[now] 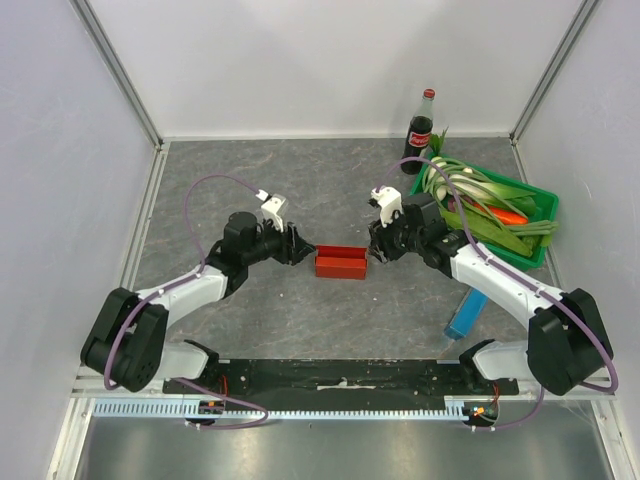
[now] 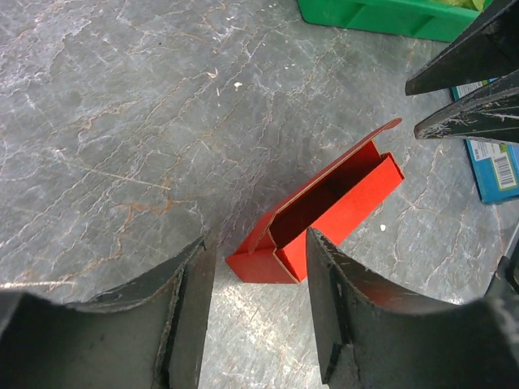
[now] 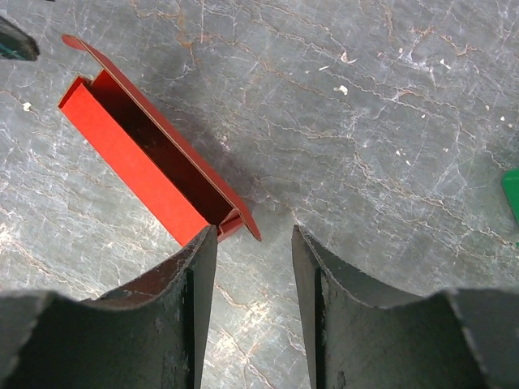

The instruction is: Fold the paper box

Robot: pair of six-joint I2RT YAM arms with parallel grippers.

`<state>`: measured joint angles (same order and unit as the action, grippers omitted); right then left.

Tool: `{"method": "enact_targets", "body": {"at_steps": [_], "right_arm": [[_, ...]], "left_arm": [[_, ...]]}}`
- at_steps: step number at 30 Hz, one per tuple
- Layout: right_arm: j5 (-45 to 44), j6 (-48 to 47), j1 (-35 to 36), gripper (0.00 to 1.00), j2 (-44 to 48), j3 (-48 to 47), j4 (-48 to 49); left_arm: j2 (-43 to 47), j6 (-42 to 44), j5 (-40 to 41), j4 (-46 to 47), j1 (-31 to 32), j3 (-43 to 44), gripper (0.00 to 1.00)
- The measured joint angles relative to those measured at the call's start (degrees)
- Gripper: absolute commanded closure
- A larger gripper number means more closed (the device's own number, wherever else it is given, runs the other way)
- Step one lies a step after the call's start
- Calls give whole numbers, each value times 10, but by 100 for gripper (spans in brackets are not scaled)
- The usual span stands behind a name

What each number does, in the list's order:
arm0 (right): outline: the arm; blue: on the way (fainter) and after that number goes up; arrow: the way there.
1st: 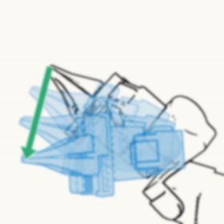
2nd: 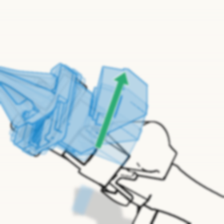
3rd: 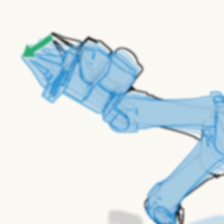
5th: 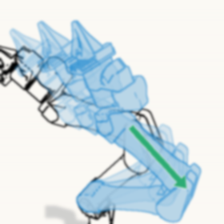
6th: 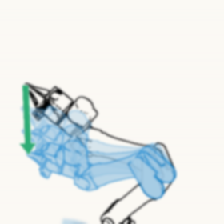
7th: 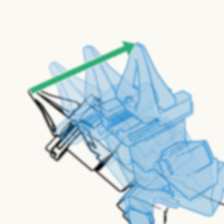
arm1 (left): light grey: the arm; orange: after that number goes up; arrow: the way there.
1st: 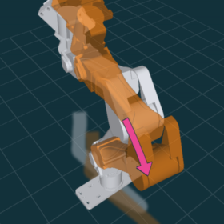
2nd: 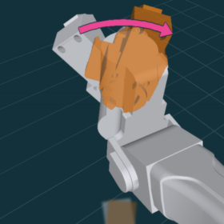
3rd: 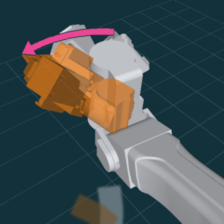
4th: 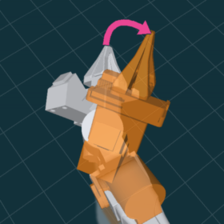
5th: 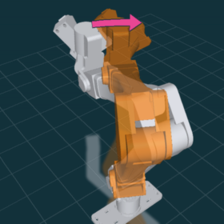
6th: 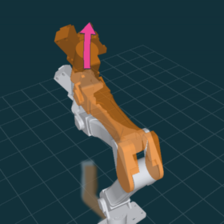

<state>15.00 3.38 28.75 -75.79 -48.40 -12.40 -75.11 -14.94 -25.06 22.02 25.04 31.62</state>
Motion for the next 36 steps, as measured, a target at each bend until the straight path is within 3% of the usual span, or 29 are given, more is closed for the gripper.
{"method": "enact_targets", "body": {"at_steps": [3, 18, 23, 36], "right_arm": [[2, -3, 0, 51, 0, 0, 1], [-2, -11, 0, 56, -9, 2, 3], [-2, -13, 0, 58, -17, 4, 5], [2, -15, 0, 62, -30, 4, 12]], "left_arm": [[-19, 10, -12, 0, 0, 10, 52], [-49, 31, -36, 0, 11, 20, 57], [-49, 33, -36, 0, 14, 20, 65], [-49, 35, -36, 0, 19, 22, 75]]}}
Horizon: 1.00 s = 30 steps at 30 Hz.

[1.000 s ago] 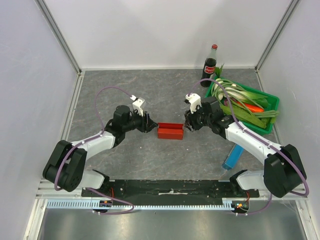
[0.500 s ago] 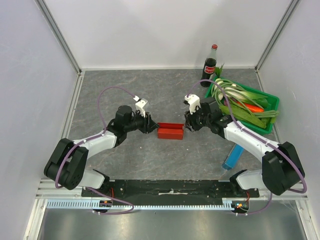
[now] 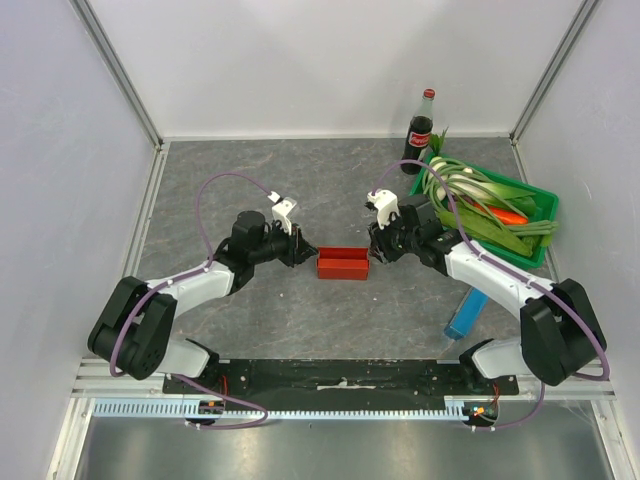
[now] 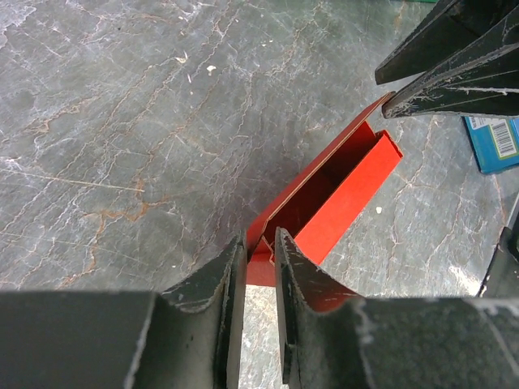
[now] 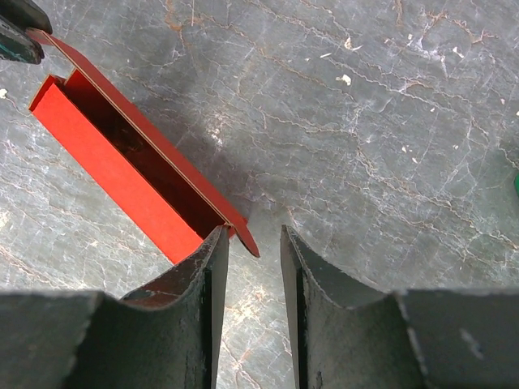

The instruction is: Fold the paper box

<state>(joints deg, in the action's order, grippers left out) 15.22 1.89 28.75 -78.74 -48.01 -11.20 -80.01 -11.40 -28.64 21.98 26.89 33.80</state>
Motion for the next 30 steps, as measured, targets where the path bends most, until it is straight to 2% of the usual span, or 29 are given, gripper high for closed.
{"method": "enact_targets", "body": {"at_steps": [7, 17, 22, 30], "right_arm": [[0, 0, 0, 72, -3, 0, 0], [-1, 12, 20, 100, -3, 0, -1], [-20, 43, 29, 100, -3, 0, -5], [-69, 122, 42, 100, 0, 0, -9]], "left_arm": [[0, 0, 1, 0, 5, 0, 79], [1, 1, 22, -9, 19, 0, 91], [7, 0, 42, -22, 26, 0, 97], [21, -7, 74, -42, 46, 1, 98]]}}
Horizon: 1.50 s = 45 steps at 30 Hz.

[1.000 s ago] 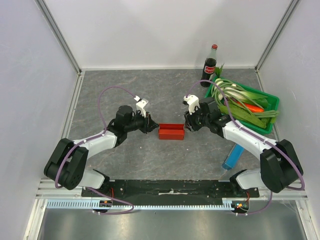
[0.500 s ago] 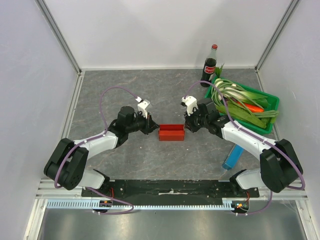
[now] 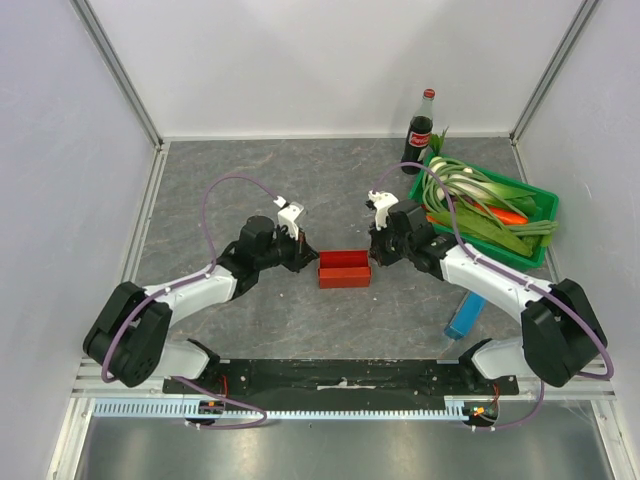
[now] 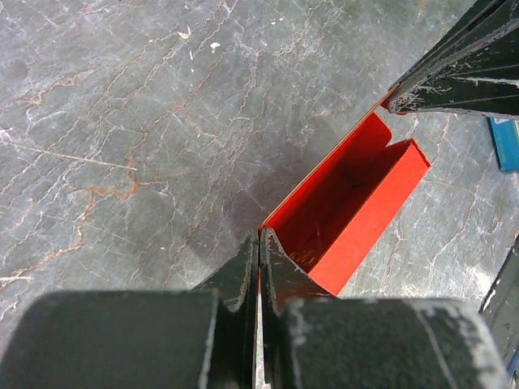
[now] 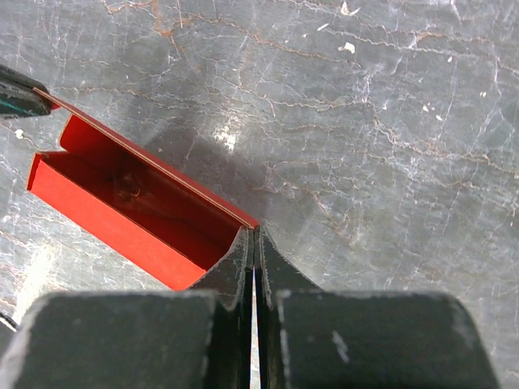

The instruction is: Fold the paper box

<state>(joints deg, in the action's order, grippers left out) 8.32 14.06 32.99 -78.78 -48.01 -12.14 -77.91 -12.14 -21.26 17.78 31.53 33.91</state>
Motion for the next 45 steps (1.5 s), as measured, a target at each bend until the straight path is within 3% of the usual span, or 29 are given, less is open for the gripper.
{"method": "enact_targets", "body": {"at_steps": [6, 9, 13, 15, 16, 20, 28, 30, 32, 38, 41, 45], "right_arm": [[-52, 69, 18, 100, 12, 9, -8], [-70, 96, 27, 98, 13, 14, -7], [-85, 111, 35, 96, 13, 16, -8], [-87, 113, 37, 89, 15, 16, -8], [-87, 113, 38, 85, 17, 16, -8], [-84, 106, 39, 54, 30, 16, -8], [-83, 82, 39, 32, 59, 6, -27], [-84, 76, 37, 34, 52, -10, -35], [-82, 66, 27, 46, 27, -47, -39], [-80, 0, -4, 67, -103, -154, -47], [-50, -43, -12, 70, -150, -162, -52], [27, -90, -13, 75, -208, -163, -56]], "left_arm": [[12, -28, 42, -16, 24, 0, 97], [15, -39, 60, -19, 32, 0, 88], [30, -53, 78, -21, 36, 0, 55], [45, -60, 86, -23, 38, 0, 49], [57, -65, 92, -23, 38, -2, 39], [128, -88, 114, -27, 39, -19, 39], [281, -150, 158, -66, 38, -77, 68], [296, -168, 147, -68, 39, -97, 73], [295, -189, 133, -69, 41, -119, 75], [285, -243, 132, -88, 89, -187, 76], [257, -266, 143, -80, 126, -190, 76], [156, -303, 160, -32, 176, -183, 77]]}}
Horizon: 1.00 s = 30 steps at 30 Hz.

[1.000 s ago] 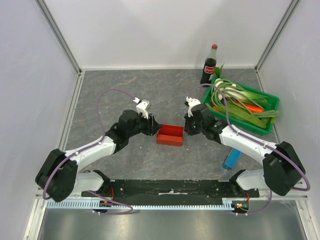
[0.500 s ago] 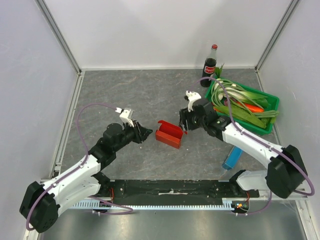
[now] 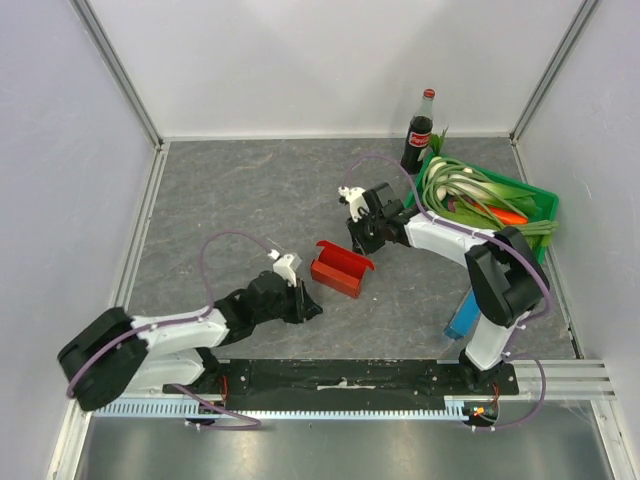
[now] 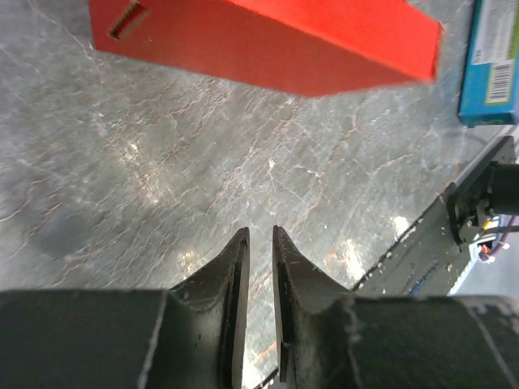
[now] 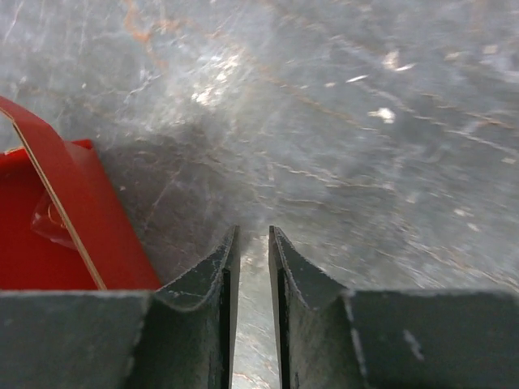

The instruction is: Fold the paper box

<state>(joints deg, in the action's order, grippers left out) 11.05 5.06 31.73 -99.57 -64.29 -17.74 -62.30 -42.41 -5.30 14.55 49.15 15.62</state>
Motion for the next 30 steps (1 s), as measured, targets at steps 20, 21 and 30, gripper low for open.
{"method": "enact_targets", "body": {"at_steps": [20, 21, 30], "right_arm": [[74, 92, 80, 83, 27, 42, 45], [65, 117, 89, 83, 33, 48, 53], [-32, 283, 123, 83, 83, 138, 169]], "left_arm": [[-216, -46, 69, 120, 17, 104, 80], [-217, -46, 69, 120, 18, 104, 80], [-225, -47, 70, 102, 21, 116, 81]]}}
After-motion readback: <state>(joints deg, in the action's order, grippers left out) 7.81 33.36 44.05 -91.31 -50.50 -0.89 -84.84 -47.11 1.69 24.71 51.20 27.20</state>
